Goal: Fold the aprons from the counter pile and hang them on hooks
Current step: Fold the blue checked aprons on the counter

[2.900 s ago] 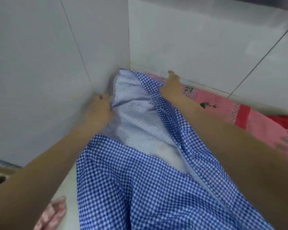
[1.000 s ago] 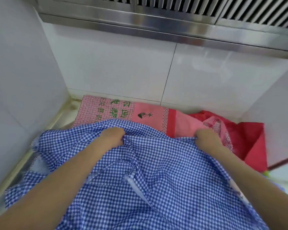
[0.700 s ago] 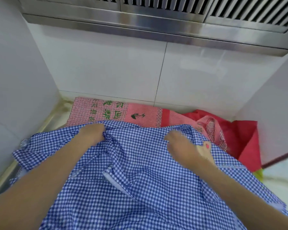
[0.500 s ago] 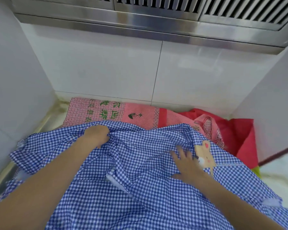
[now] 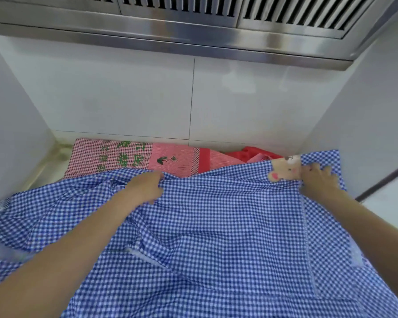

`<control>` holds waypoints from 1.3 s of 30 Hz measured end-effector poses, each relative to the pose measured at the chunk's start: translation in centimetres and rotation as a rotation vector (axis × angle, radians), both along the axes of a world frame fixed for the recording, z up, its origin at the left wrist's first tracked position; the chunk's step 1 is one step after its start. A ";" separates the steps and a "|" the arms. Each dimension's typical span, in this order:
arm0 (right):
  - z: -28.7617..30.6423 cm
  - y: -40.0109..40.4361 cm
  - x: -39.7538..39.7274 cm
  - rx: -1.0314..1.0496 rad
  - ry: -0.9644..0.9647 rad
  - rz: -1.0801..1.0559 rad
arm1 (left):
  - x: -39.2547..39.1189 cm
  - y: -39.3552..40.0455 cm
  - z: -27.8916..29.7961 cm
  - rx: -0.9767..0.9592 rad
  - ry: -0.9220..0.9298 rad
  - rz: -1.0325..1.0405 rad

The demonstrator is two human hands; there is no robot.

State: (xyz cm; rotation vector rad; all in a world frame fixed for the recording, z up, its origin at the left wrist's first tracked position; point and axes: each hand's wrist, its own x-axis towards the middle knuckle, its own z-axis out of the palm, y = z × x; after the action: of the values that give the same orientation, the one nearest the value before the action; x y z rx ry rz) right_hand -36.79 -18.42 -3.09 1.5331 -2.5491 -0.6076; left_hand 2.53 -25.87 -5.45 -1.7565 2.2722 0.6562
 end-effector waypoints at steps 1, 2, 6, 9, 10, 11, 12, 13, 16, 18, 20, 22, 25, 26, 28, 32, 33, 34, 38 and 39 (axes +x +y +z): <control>0.0 -0.3 0.3 0.018 -0.046 0.116 | -1.0 0.3 -0.1 -0.004 0.063 -0.024; -0.5 -0.3 1.1 0.029 -0.098 0.254 | -1.8 0.7 -0.3 -0.004 0.087 -0.050; -3.5 -0.5 2.8 0.057 -0.107 0.376 | -3.0 0.8 -1.1 -0.042 0.136 0.008; -3.8 -2.0 2.0 -0.047 0.007 0.446 | -3.1 0.2 -1.3 -0.073 0.220 0.106; -3.7 -2.5 2.0 -0.034 0.046 0.470 | -3.0 0.0 -1.2 -0.038 0.305 0.145; -3.7 -2.9 1.9 -0.021 0.008 0.443 | -2.9 0.0 -1.1 0.016 0.412 0.191; -3.4 -3.3 2.0 -0.030 -0.072 0.385 | -2.7 0.0 -0.7 0.065 0.515 0.229; -3.1 -3.7 1.9 -0.032 -0.137 0.333 | -2.5 0.0 -0.3 0.096 0.595 0.266; -0.9 -5.4 0.9 -0.169 -0.205 0.347 | -1.7 -0.8 0.8 0.078 0.727 0.392; 1.0 -7.2 0.0 -0.284 -0.217 0.372 | -1.9 -1.6 1.1 0.017 0.692 0.447; 2.5 -9.0 -0.4 -0.282 -0.281 0.330 | -2.7 -2.2 1.0 -0.033 0.578 0.449; 3.0 -9.9 -0.3 -0.205 -0.378 0.271 | -3.6 -2.8 0.9 -0.075 0.512 0.473; 2.5 -9.9 -0.4 -0.001 -0.590 0.208 | -4.0 -3.4 0.6 -0.139 0.452 0.503; 2.4 -9.7 -0.8 0.098 -0.611 0.189 | -3.9 -3.5 0.5 -0.166 0.413 0.495; 2.9 -8.5 -1.4 0.304 -0.412 0.172 | -3.6 -3.5 0.1 -0.237 0.320 0.460; 3.7 -8.0 -3.8 0.117 -0.071 0.249 | -4.6 -3.0 -0.8 -0.347 0.140 0.383; 4.3 -8.2 -4.0 0.010 -0.007 0.275 | -5.1 -2.7 -1.0 -0.362 0.127 0.381; 5.1 -8.6 -4.3 -0.078 0.045 0.286 | -5.7 -2.6 -1.2 -0.383 0.128 0.390; 5.4 -9.7 -5.1 -0.264 -0.055 0.287 | -7.8 -0.9 -0.6 -0.444 0.096 0.466; 4.5 -9.3 -5.2 -0.259 -0.117 0.297 | -8.7 -0.1 -0.5 -0.470 0.091 0.430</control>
State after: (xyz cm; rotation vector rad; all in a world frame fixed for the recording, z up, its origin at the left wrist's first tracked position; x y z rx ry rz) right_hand -41.99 -27.76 1.44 1.8415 -2.2955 -0.1497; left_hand -6.16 -25.97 -5.93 -2.5229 2.2523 0.2744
